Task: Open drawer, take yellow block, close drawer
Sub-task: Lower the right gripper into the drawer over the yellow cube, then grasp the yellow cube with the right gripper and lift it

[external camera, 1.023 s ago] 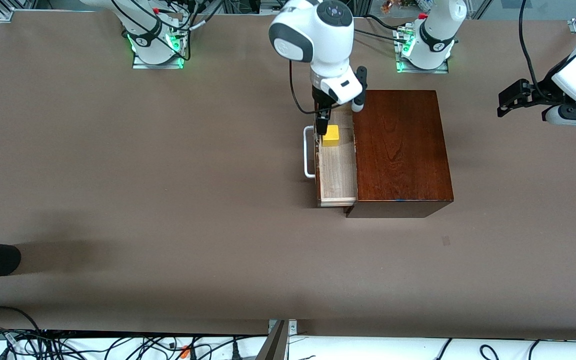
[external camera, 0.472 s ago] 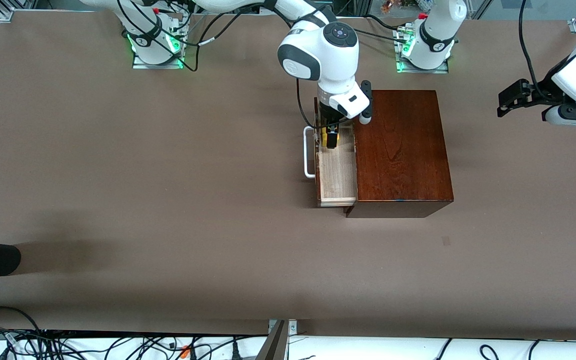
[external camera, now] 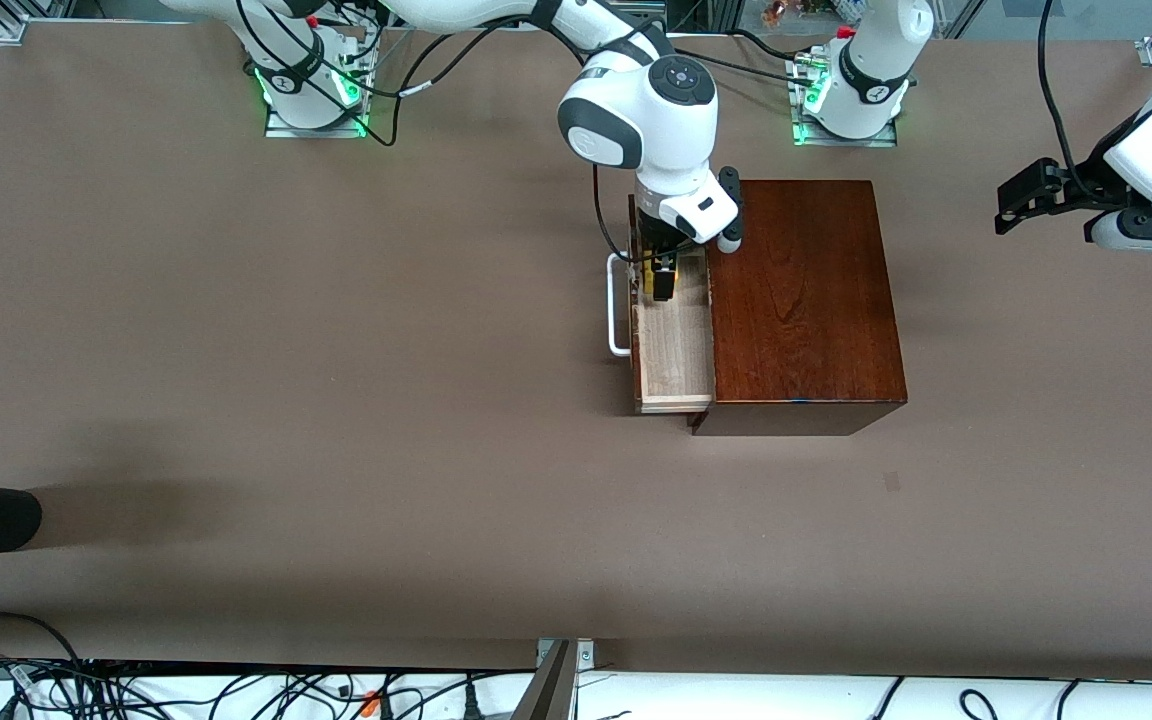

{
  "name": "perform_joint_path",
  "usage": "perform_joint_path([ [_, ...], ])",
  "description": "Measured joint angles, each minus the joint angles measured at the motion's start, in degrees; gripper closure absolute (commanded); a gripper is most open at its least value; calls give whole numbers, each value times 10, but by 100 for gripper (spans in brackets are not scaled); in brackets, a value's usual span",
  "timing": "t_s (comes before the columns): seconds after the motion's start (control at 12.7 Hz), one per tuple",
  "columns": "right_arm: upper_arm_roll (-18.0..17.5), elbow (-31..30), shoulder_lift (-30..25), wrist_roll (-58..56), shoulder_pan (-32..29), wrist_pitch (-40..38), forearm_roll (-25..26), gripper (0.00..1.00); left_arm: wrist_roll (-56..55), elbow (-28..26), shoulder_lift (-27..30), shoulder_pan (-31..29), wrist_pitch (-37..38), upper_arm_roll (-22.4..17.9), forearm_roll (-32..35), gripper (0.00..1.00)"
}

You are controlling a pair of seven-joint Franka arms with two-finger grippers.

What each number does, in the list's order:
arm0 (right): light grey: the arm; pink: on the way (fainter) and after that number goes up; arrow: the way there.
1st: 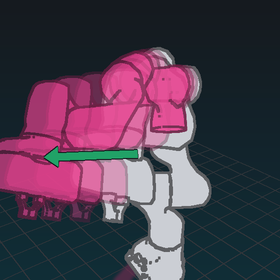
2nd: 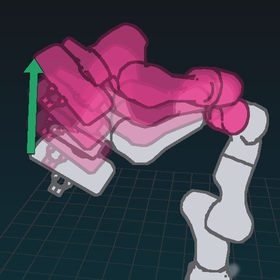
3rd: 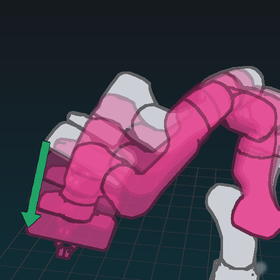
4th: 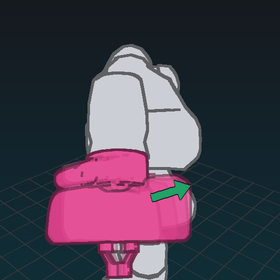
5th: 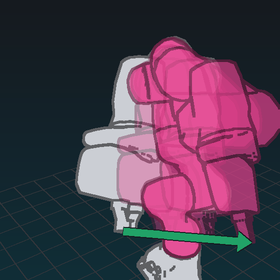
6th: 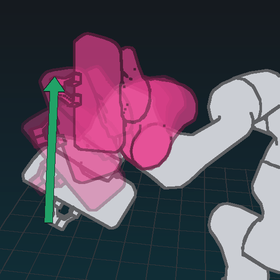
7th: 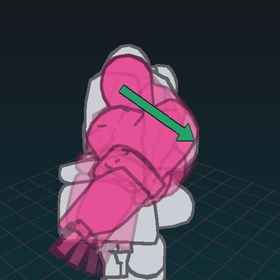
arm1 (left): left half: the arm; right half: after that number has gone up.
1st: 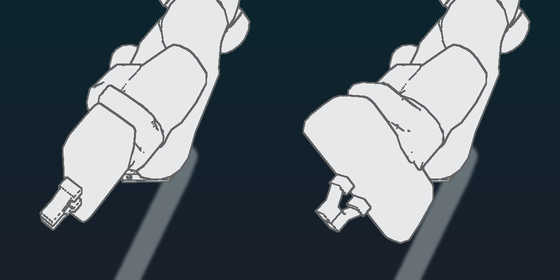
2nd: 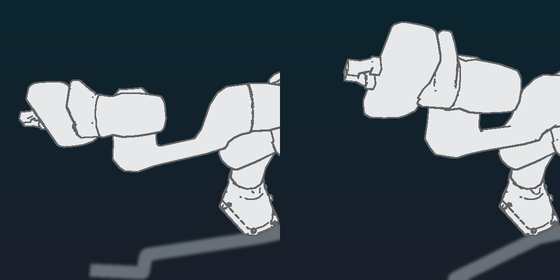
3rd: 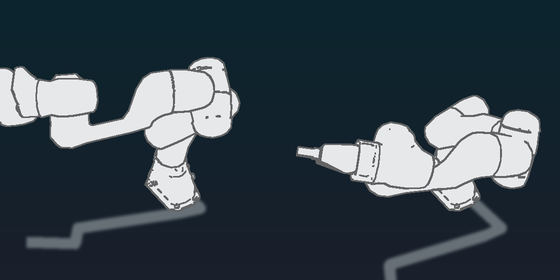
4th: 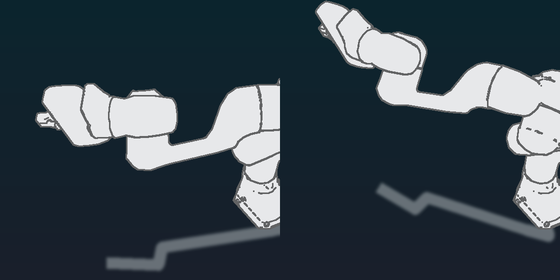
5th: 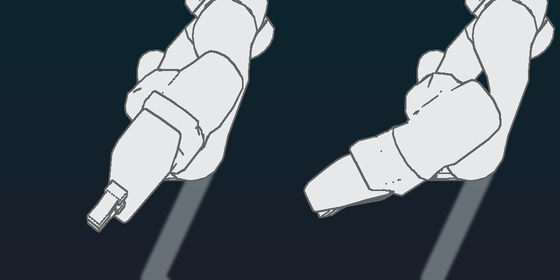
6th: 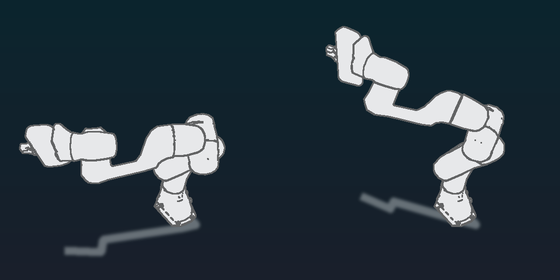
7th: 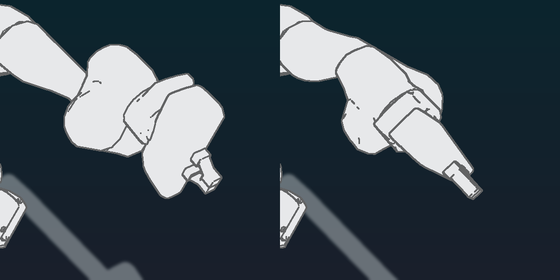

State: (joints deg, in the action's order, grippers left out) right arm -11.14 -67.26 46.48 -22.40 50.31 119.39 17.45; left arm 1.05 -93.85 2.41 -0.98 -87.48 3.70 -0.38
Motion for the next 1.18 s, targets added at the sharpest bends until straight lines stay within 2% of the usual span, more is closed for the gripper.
perform_joint_path([
  [0.24,0,0,4,0,0,0,9,50,0,0,0,0,0,0,0,0],
  [0.31,0,0,4,0,0,0,10,70,0,0,0,0,0,0,0,0],
  [0.39,0,0,4,0,1,0,10,85,0,0,0,0,0,0,0,0],
  [0.47,0,0,4,0,1,0,10,95,0,0,0,0,0,0,0,0],
  [0.55,0,2,4,0,1,0,10,100,0,0,0,0,0,0,0,0],
  [0.87,0,11,4,2,2,-14,10,100,0,0,0,0,0,0,0,0],
  [1.02,-4,44,4,17,4,-56,10,100,0,0,0,0,0,0,0,0],
  [1.18,-14,99,-3,24,4,-132,10,100,0,0,0,0,0,0,0,0],
])
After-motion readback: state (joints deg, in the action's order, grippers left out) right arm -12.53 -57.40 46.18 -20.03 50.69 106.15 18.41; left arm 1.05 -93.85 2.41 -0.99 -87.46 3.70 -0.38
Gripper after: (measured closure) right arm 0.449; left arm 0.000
